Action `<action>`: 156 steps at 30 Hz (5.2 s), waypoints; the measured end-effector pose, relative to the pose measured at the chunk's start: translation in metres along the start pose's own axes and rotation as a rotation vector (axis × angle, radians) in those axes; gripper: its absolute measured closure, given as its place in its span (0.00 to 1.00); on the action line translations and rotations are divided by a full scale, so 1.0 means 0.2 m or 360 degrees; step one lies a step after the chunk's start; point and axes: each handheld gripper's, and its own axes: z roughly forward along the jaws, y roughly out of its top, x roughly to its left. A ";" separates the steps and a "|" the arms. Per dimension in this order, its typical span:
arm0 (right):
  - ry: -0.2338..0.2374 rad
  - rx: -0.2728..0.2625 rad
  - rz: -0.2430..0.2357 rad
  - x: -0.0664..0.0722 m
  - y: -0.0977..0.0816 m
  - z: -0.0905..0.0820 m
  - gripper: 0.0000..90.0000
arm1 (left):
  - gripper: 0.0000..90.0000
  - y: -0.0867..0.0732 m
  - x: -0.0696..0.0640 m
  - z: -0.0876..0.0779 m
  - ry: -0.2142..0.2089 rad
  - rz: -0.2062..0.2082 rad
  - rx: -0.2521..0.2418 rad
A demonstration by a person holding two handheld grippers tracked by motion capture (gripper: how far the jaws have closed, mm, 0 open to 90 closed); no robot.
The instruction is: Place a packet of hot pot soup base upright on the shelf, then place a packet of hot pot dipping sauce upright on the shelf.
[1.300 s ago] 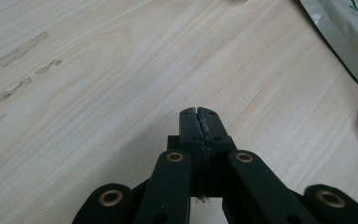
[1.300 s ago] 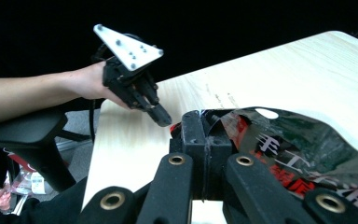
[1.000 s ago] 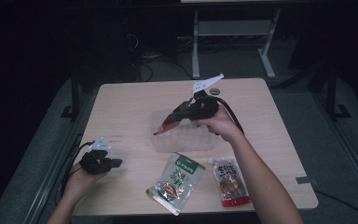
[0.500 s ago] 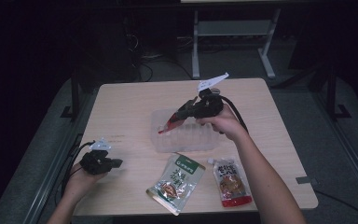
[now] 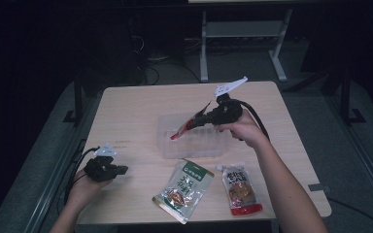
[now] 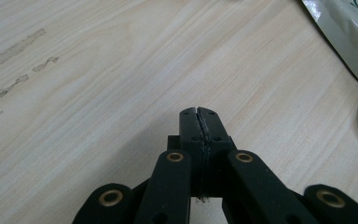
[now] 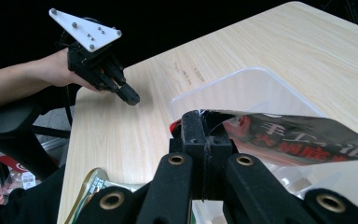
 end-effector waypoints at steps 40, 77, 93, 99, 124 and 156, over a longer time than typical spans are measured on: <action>-0.0350 0.0073 0.0170 -0.09 -0.18 -0.32 0.99 | 0.99 0.01 -0.01 0.02 -0.0008 -0.0003 0.0013; -0.0035 0.0221 0.0064 0.03 -0.15 -0.05 1.00 | 0.99 0.01 0.00 0.02 -0.0033 0.0002 0.0016; -0.0158 0.0234 0.0122 -0.03 -0.19 -0.03 0.98 | 0.99 0.00 0.00 0.02 -0.0040 -0.0017 0.0026; -0.0183 0.0190 0.0112 -0.02 -0.19 -0.03 0.85 | 0.99 0.00 0.00 0.02 -0.0041 -0.0017 0.0027; -0.0575 0.0156 -0.0043 0.21 -0.34 -0.17 0.28 | 0.57 0.00 -0.01 0.02 -0.0080 0.0001 -0.0015; -0.0520 0.0374 0.0127 0.48 -0.97 -0.43 1.00 | 0.51 0.01 -0.03 0.04 -0.0075 0.0029 -0.0013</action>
